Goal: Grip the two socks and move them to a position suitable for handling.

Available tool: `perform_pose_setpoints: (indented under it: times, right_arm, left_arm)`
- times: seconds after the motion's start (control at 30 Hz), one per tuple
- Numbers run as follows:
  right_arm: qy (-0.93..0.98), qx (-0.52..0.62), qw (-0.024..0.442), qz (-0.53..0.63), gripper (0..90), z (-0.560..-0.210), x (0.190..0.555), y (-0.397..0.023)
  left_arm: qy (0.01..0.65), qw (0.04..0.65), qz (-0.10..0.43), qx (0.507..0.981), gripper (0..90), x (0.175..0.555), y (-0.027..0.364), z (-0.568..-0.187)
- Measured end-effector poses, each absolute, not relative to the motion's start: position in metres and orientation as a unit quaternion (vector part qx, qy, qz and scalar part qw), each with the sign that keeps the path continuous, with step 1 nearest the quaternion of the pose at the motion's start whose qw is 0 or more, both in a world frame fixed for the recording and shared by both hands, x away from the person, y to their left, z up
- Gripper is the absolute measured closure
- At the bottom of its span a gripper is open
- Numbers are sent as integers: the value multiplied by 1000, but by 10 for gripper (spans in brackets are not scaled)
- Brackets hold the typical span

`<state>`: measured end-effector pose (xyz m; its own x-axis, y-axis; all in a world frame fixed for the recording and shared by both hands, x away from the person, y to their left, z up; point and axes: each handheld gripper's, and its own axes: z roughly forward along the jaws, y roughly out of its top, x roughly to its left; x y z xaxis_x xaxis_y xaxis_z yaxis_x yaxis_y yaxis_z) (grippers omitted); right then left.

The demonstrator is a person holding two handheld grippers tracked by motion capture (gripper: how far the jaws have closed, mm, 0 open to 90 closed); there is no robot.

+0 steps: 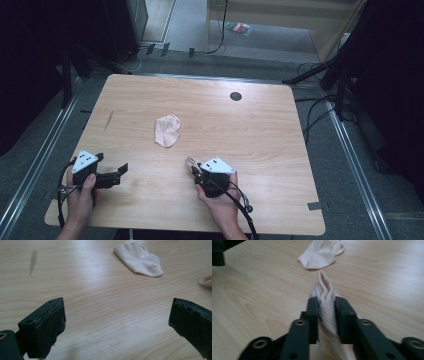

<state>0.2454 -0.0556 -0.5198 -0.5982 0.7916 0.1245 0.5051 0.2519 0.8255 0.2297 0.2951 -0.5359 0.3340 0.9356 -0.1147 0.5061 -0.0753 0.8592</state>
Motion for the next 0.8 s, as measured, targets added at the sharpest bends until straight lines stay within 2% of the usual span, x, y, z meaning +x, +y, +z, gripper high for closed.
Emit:
perform_pose_setpoints:
  times: [0.1,0.17,0.4,0.57,0.8]
  right_arm:
    - [776,401,122,471,526,-520,246,-55]
    - [769,399,106,488,498,-514,248,-59]
    - [763,397,107,499,544,-502,251,-76]
    - [780,394,109,474,590,-509,246,-69]
    - [787,407,102,452,615,-523,240,-58]
  left_arm:
    - [507,442,242,699,8,227,279,-533]
    - [497,447,236,705,8,226,268,-532]
    - [479,476,197,710,8,226,230,-527]
    - [473,487,183,711,8,232,206,-518]
    - [486,516,161,687,8,241,193,-510]
